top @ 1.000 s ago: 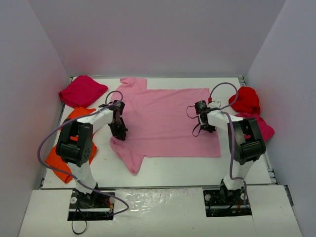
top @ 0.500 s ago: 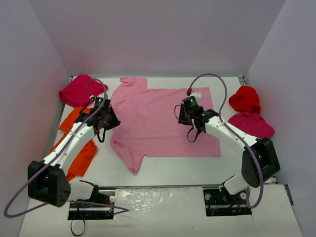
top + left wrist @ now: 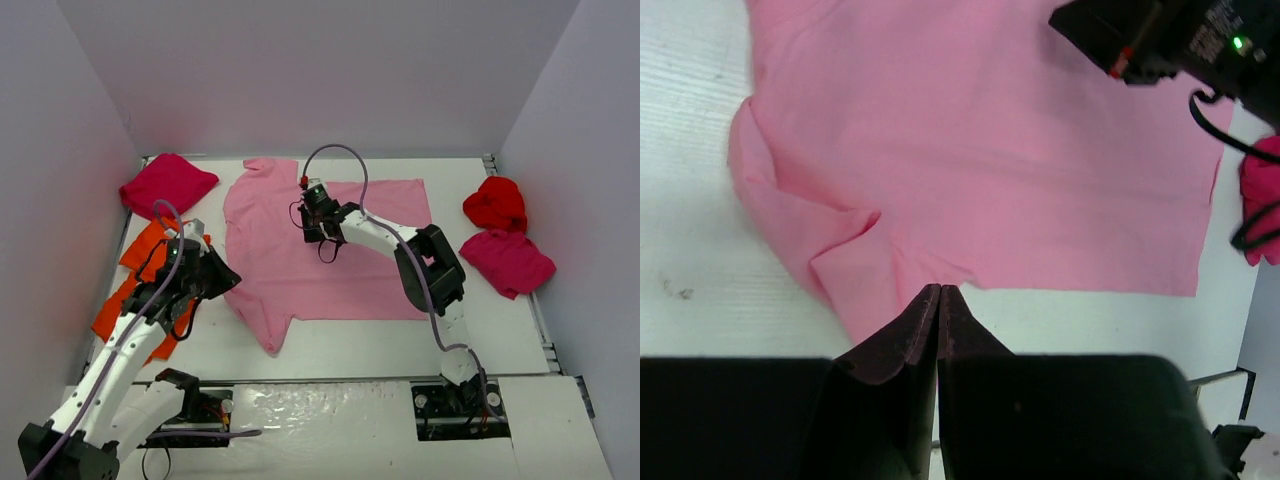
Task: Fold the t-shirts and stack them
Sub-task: Flatten the tshirt out
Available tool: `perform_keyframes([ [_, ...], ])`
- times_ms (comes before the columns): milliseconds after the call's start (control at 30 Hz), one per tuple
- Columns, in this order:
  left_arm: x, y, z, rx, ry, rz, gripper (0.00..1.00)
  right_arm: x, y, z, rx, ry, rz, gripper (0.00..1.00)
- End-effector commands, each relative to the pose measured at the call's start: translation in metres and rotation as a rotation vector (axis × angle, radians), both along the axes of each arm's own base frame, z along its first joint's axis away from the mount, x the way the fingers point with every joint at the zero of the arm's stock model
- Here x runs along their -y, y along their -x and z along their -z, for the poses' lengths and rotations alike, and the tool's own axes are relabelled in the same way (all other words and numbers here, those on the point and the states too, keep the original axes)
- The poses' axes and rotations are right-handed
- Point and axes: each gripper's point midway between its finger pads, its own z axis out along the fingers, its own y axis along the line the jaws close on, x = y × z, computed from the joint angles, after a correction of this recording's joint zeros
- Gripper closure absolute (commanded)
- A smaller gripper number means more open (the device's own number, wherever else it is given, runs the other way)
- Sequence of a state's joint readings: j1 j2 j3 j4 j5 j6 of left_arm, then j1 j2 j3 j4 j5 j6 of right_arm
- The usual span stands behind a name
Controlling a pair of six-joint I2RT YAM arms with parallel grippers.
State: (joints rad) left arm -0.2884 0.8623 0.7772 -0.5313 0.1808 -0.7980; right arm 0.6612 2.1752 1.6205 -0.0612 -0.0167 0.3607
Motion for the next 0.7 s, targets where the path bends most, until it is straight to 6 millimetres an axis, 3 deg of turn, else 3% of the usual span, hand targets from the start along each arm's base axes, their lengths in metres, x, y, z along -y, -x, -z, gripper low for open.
perform_keyframes([
  [0, -0.016, 0.025, -0.009, 0.018, -0.030, -0.035, 1.00, -0.017, -0.030, -0.026, 0.072, -0.039, -0.030, 1.00],
  [167, -0.024, 0.039, -0.002, -0.004, -0.065, -0.035, 1.00, -0.013, -0.038, -0.002, 0.049, -0.008, -0.015, 1.00],
  [433, -0.018, 0.037, 0.008, -0.030, -0.064, -0.001, 1.00, -0.013, -0.054, 0.037, 0.013, 0.012, -0.038, 1.00],
  [567, -0.017, 0.039, 0.013, -0.043, -0.063, 0.012, 1.00, -0.008, -0.072, 0.063, 0.004, 0.025, -0.018, 1.00],
  [667, -0.018, 0.042, 0.017, -0.050, -0.068, 0.015, 1.00, 0.000, -0.092, 0.069, 0.002, -0.006, 0.016, 1.00],
])
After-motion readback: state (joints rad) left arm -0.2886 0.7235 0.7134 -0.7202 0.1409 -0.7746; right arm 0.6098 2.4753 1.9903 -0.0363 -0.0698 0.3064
